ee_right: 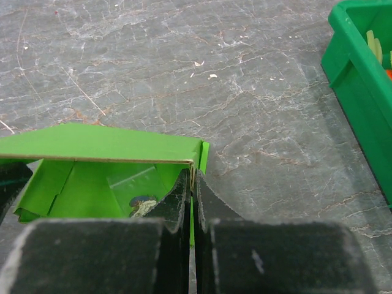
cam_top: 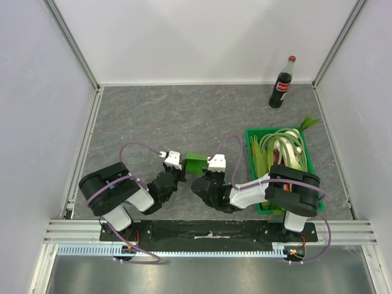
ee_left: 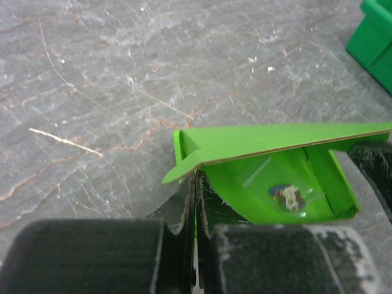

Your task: Fold the paper box

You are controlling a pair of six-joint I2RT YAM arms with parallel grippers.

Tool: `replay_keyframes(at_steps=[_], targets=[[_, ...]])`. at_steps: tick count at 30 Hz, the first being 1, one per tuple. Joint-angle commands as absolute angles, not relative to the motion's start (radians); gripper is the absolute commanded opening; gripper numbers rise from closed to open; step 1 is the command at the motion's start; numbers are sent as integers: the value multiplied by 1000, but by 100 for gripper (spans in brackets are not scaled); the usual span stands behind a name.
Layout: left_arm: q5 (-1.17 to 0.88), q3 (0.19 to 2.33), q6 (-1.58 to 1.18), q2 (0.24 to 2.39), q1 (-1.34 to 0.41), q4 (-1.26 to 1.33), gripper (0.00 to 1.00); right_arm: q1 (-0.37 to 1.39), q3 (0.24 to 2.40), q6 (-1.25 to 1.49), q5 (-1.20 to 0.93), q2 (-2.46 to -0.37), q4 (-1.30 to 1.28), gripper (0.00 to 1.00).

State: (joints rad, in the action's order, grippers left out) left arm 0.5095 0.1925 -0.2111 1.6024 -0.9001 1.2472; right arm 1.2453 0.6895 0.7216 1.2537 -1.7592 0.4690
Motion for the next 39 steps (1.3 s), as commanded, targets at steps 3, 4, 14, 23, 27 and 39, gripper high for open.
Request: replay_keyframes(at_steps=[3,4,14,23,27,39], targets=[[612,146,-192,1755,-959,1586,2,1249,709,793,1236,-1792,437,0],[615,143,-195,1770,-965,1613,2,1247,706,795,1236,-1798,437,0],[620,123,-190,1780,-980,1664,2,1252,677,778,1238,-1778,445,0],[519,112,-328,1563,-980,1353,45,1252,669,695,1238,-1787,525,0],[460,103,-374,1424,-980,1213,48,1252,667,681,1241,-1787,540,0],[381,191,-408,721,-942,649,38,1250,660,684,1233,-1796,557,0]])
